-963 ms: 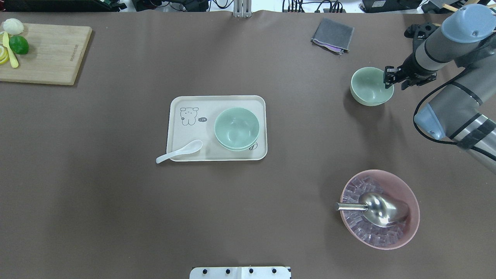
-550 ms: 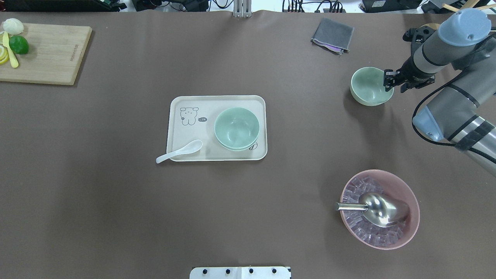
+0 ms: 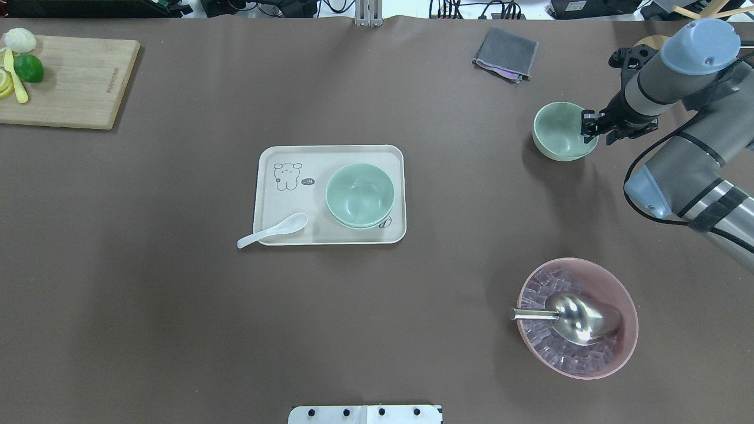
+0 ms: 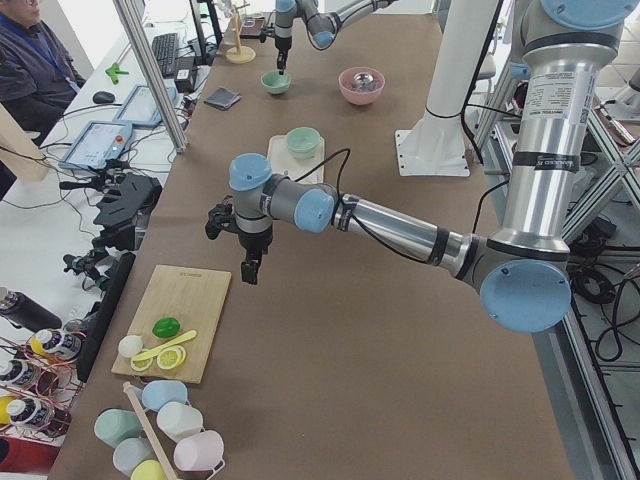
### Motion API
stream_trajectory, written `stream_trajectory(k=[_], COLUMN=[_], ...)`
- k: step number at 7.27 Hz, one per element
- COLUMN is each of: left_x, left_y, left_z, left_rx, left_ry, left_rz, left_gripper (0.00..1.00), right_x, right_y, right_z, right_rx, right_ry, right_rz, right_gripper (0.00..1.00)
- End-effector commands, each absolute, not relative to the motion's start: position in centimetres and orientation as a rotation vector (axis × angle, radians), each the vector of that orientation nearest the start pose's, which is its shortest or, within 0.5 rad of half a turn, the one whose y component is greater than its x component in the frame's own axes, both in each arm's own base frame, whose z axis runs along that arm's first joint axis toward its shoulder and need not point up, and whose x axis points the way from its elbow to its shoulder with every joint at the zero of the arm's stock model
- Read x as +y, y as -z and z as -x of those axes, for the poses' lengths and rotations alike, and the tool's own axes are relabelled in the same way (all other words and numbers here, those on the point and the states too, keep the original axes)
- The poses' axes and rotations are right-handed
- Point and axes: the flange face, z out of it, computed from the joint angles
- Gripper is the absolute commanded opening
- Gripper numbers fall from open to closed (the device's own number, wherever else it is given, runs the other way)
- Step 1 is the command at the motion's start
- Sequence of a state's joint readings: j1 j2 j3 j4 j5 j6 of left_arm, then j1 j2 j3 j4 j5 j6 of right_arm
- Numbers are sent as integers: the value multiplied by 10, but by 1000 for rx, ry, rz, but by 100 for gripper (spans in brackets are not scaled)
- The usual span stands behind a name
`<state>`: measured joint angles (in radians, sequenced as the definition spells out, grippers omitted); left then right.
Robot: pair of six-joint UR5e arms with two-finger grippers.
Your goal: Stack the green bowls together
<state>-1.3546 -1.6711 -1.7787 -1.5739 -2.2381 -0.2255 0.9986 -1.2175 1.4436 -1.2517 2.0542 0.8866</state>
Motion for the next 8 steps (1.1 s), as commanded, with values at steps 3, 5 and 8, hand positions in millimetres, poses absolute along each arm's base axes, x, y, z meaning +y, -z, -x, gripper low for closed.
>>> stream_trajectory(k=[3,5,8], left_x=[-538,-538,-538], left_y=[-511,-510,-510], left_z=[-45,-46,-46], left_rx=[711,712,711], left_ry=[-95,-95,-95], left_rz=[-146,-146,-145], left_gripper=[98,98,98], right_x=[-602,-601,-600], right_y=[-499,-499,-499], right_z=[286,288,289], right_rx=[-702,-704,-702], right_ry=[-190,-189,-190], right_rz=[-75,-74,-74], right_gripper=[38,37,29])
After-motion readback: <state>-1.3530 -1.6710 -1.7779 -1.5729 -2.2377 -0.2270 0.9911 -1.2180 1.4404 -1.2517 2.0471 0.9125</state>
